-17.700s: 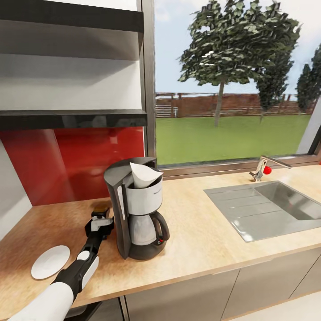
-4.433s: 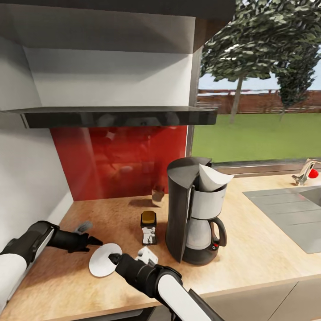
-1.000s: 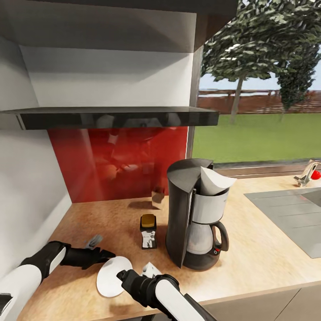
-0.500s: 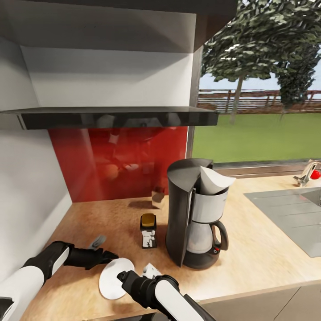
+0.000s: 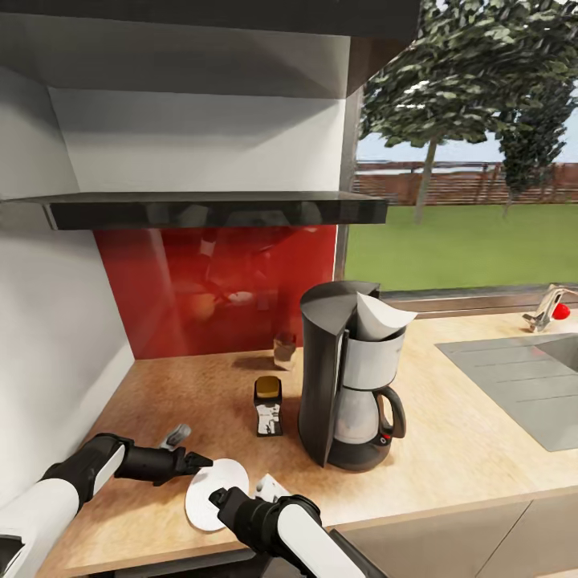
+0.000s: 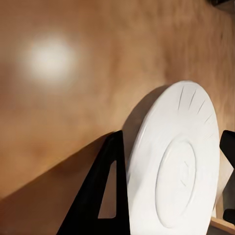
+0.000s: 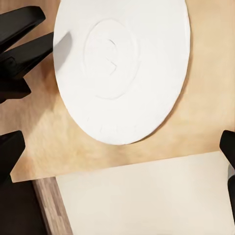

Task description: Set up a coffee station on the kitchen countertop: keep the coffee maker on the countertop, move the bottle of coffee from the kitchen shelf to the counter next to the coffee maker, place a paper coffee filter on top of the coffee maker, put the saucer next to the coffee maker with the coffee cup on the saucer, and place the electric kettle next to the coffee maker.

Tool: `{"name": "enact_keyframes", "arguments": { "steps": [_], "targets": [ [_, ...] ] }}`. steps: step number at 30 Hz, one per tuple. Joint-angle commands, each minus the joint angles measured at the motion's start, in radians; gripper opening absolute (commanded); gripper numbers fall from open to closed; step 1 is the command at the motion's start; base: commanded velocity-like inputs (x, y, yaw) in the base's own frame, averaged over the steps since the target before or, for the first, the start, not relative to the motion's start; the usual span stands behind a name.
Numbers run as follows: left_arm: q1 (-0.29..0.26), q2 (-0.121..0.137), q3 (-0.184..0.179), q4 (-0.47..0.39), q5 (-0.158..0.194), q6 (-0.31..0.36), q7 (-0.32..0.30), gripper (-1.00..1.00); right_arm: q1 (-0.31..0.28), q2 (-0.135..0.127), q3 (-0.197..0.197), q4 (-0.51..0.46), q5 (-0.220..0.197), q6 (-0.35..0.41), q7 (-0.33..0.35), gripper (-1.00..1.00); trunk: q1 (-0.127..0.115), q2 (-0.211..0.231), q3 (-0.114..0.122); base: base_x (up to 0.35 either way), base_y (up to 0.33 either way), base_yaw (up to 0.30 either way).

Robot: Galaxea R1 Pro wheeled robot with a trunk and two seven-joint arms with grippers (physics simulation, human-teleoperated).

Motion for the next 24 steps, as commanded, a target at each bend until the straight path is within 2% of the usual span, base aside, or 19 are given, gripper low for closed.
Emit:
{"name": "enact_keyframes", "arguments": {
  "steps": [1,12,16,24],
  "targets": [
    [0.000,0.001,-0.029,0.044,-0.022,-0.002,0.004,1.00,-0.001,0.000,0.000,-0.001,-0.003,0.003,-0.005,1.00,0.001,-0.002,-0.003,0.000,0.000,0.000],
    [-0.001,0.003,-0.026,0.044,-0.022,-0.002,0.004,1.00,-0.001,0.006,-0.001,0.014,-0.001,0.002,-0.004,1.00,0.001,-0.002,-0.003,0.000,0.000,0.000],
    [-0.002,0.001,-0.025,0.043,-0.023,-0.002,0.004,1.00,-0.001,0.024,-0.004,0.044,0.000,0.002,-0.003,1.00,0.001,-0.002,-0.003,0.000,0.000,0.000],
    [-0.002,0.003,-0.026,0.042,-0.022,-0.002,0.005,1.00,-0.001,0.024,-0.007,0.080,0.002,0.002,0.003,1.00,0.001,-0.002,-0.003,0.000,0.000,0.000]
  ]
}}
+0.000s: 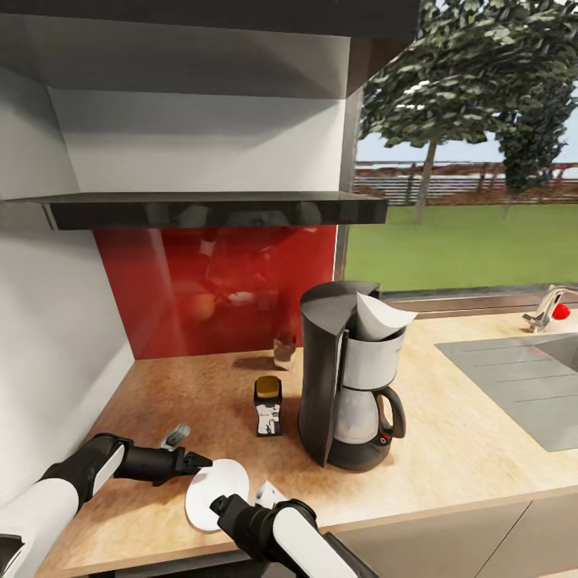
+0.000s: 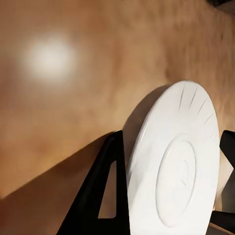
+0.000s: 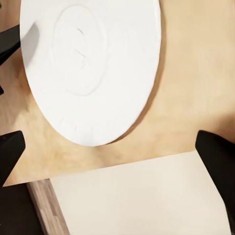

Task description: Set up a coffee station on the kitchen countertop: keep the coffee maker on the countertop, move the bottle of coffee from the kitchen shelf to the counter next to the coffee maker, place a paper coffee filter on top of the coffee maker, put the saucer next to the coffee maker with the coffee cup on the saucer, and place the electric kettle next to the coffee maker.

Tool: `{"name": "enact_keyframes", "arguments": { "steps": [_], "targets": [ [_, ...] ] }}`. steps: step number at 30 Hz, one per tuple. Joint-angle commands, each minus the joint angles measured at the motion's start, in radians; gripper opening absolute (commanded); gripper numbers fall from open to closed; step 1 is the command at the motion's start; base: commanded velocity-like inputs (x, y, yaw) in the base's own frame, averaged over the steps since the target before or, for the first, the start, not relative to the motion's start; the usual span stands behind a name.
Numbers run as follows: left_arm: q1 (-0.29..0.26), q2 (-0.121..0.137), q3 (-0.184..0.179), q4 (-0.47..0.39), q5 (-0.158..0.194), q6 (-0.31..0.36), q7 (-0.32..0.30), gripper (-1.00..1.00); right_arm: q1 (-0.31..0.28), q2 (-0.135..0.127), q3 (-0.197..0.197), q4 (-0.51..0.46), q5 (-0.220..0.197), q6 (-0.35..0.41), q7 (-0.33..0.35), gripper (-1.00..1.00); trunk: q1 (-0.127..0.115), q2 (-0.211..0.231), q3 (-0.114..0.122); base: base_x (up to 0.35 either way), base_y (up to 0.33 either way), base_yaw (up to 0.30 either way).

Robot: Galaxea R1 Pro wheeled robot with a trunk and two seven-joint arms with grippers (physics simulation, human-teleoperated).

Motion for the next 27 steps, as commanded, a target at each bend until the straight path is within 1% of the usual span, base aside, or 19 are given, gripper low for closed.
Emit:
{"name": "enact_keyframes", "arguments": {
  "steps": [1,9,12,17,27],
  "targets": [
    [0.000,0.001,-0.028,0.037,-0.023,-0.005,0.004,1.00,-0.001,0.000,-0.001,0.000,-0.003,0.004,-0.004,1.00,0.001,-0.002,-0.003,0.000,0.000,0.000],
    [0.000,0.001,-0.027,0.037,-0.023,-0.005,0.004,1.00,-0.002,0.000,-0.003,0.002,-0.001,0.004,0.014,1.00,0.001,-0.002,-0.003,0.002,0.002,0.000],
    [0.000,0.001,-0.027,0.037,-0.023,-0.005,0.004,1.00,-0.002,0.000,-0.003,0.003,-0.001,0.004,0.026,1.00,0.001,-0.002,-0.003,0.091,0.127,0.000],
    [0.000,0.001,-0.027,0.037,-0.024,-0.005,0.004,1.00,-0.002,0.000,-0.003,0.006,-0.001,0.004,0.029,1.00,0.001,-0.002,-0.003,0.092,0.107,0.000],
    [0.000,0.001,-0.029,0.037,-0.023,-0.005,0.004,1.00,-0.002,0.000,-0.003,0.011,-0.001,0.003,0.029,1.00,0.001,-0.002,-0.003,0.008,0.007,0.000]
  ]
}}
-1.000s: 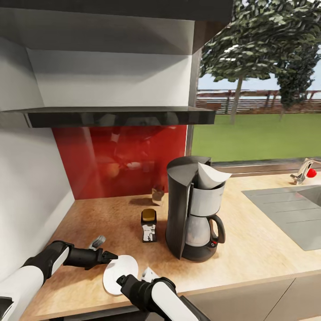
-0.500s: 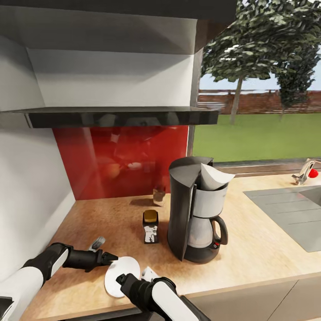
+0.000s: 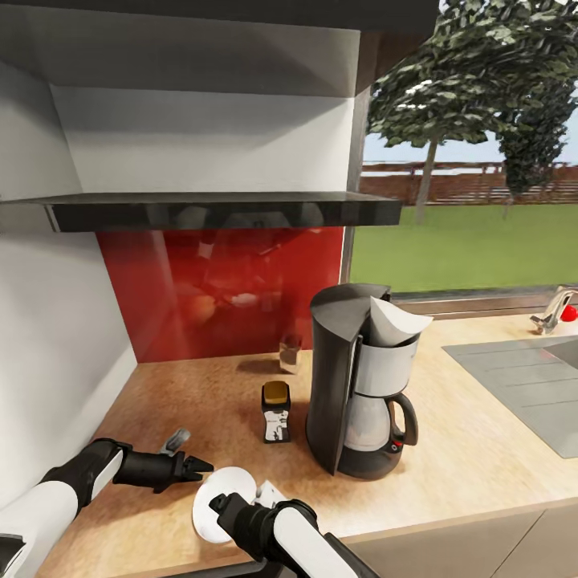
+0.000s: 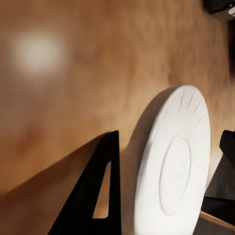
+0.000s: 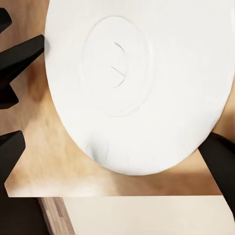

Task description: Set up a coffee station on the kitchen countertop: keep the coffee maker on the countertop, move the bottle of coffee from the kitchen shelf to the counter next to the coffee maker, place a paper coffee filter on top of the coffee maker, put the saucer next to the coffee maker with the coffee cup on the saucer, and place the electric kettle next to the coffee maker.

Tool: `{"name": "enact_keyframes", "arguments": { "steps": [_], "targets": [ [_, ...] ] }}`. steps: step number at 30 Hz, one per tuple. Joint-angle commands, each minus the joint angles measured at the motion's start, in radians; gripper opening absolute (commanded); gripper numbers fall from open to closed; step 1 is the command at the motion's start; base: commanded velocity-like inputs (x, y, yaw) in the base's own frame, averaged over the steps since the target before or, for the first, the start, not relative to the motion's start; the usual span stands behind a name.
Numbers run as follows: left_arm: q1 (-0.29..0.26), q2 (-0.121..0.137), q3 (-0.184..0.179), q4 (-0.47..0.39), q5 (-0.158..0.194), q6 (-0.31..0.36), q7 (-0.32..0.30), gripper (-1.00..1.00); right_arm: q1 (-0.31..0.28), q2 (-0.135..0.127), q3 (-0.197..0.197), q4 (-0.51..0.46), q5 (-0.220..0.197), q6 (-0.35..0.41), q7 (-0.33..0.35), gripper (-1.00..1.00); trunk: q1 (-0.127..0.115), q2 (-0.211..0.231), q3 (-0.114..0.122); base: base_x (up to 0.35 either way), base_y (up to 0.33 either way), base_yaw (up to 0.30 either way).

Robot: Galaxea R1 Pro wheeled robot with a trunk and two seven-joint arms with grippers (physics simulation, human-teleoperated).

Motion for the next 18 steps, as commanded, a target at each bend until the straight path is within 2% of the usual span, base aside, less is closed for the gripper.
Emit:
{"name": "enact_keyframes", "arguments": {
  "steps": [1,18],
  "targets": [
    [0.000,0.001,-0.021,0.000,-0.012,-0.016,0.083,1.00,-0.001,0.000,0.000,0.000,-0.001,0.004,-0.006,1.00,0.001,-0.002,-0.003,0.000,0.000,0.000],
    [0.001,-0.004,-0.015,0.000,-0.010,-0.016,0.082,1.00,-0.001,0.000,0.002,0.000,-0.001,0.004,-0.006,1.00,0.001,-0.002,-0.003,0.000,0.000,0.000]
  ]
}}
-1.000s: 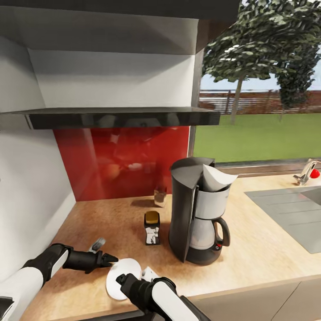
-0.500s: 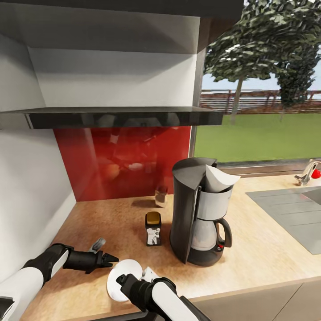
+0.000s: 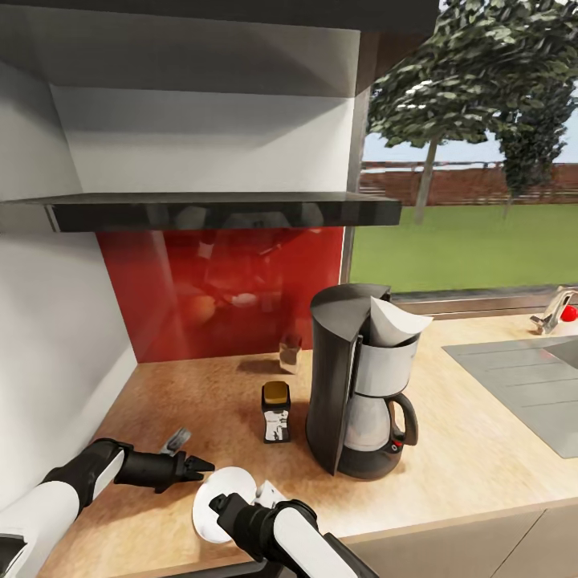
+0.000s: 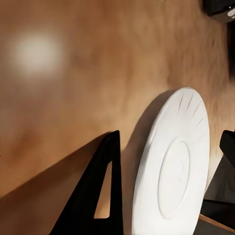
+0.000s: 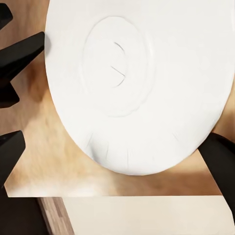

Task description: Set up a coffee station on the kitchen countertop: keep the coffee maker on the countertop, move the bottle of coffee from the kitchen shelf to the counter next to the coffee maker, place a paper coffee filter on top of the coffee maker, put the saucer next to the coffee maker with the coffee cup on the saucer, and place the electric kettle next to the coffee maker.

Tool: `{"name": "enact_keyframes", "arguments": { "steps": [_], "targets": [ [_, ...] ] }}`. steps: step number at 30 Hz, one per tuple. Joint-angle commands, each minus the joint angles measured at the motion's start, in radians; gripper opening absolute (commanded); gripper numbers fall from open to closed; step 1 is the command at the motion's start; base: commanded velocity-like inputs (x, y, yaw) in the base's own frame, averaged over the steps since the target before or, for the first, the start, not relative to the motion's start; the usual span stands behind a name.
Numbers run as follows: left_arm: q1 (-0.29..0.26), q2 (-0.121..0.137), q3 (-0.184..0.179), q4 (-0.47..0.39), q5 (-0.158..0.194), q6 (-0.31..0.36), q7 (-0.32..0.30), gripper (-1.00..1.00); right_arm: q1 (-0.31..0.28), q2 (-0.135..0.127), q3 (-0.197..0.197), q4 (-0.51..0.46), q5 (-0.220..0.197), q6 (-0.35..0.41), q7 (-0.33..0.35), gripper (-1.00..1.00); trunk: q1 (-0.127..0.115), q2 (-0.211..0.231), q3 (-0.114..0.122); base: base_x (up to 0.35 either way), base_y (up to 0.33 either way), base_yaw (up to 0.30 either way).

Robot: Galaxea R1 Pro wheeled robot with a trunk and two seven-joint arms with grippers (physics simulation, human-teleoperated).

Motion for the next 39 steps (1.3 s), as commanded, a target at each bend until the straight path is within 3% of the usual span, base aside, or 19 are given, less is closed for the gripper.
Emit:
{"name": "enact_keyframes", "arguments": {
  "steps": [1,4,7,10,13,21,25,39],
  "targets": [
    [0.000,0.001,-0.023,0.001,-0.014,-0.016,0.072,1.00,-0.001,0.000,0.000,0.000,-0.003,0.004,-0.006,1.00,0.001,-0.002,-0.003,0.000,0.000,0.000],
    [0.000,0.001,-0.023,0.001,-0.015,-0.017,0.048,1.00,-0.001,0.000,0.000,0.000,-0.003,0.004,-0.006,1.00,0.001,-0.002,-0.003,0.000,0.000,0.000],
    [0.001,0.002,-0.028,0.001,-0.018,-0.018,-0.023,1.00,-0.001,0.000,0.000,0.000,-0.003,0.003,-0.006,1.00,0.001,-0.002,-0.003,0.000,0.000,0.000],
    [0.001,0.002,-0.066,0.001,-0.033,-0.018,-0.071,1.00,-0.001,0.000,0.000,0.001,-0.003,0.003,-0.006,1.00,0.001,-0.002,-0.003,0.000,0.000,0.000],
    [0.001,0.003,-0.085,0.001,-0.037,-0.017,-0.085,1.00,-0.001,0.000,0.000,0.001,-0.003,0.003,-0.006,1.00,0.001,-0.002,-0.003,0.000,0.000,0.000],
    [0.001,0.003,-0.088,0.001,-0.034,-0.016,-0.096,1.00,-0.001,0.000,0.000,0.001,-0.003,0.003,-0.006,1.00,0.001,-0.002,-0.003,0.000,0.000,0.000],
    [0.001,0.003,-0.089,0.001,-0.038,-0.017,-0.161,1.00,-0.001,0.000,0.000,0.001,-0.003,0.004,-0.006,1.00,0.001,-0.002,-0.003,0.000,0.000,0.000],
    [0.001,0.001,-0.089,0.001,-0.038,-0.017,-0.169,1.00,-0.001,0.000,0.000,0.000,-0.003,0.003,-0.006,1.00,0.001,-0.002,-0.003,0.000,0.000,0.000]
  ]
}}
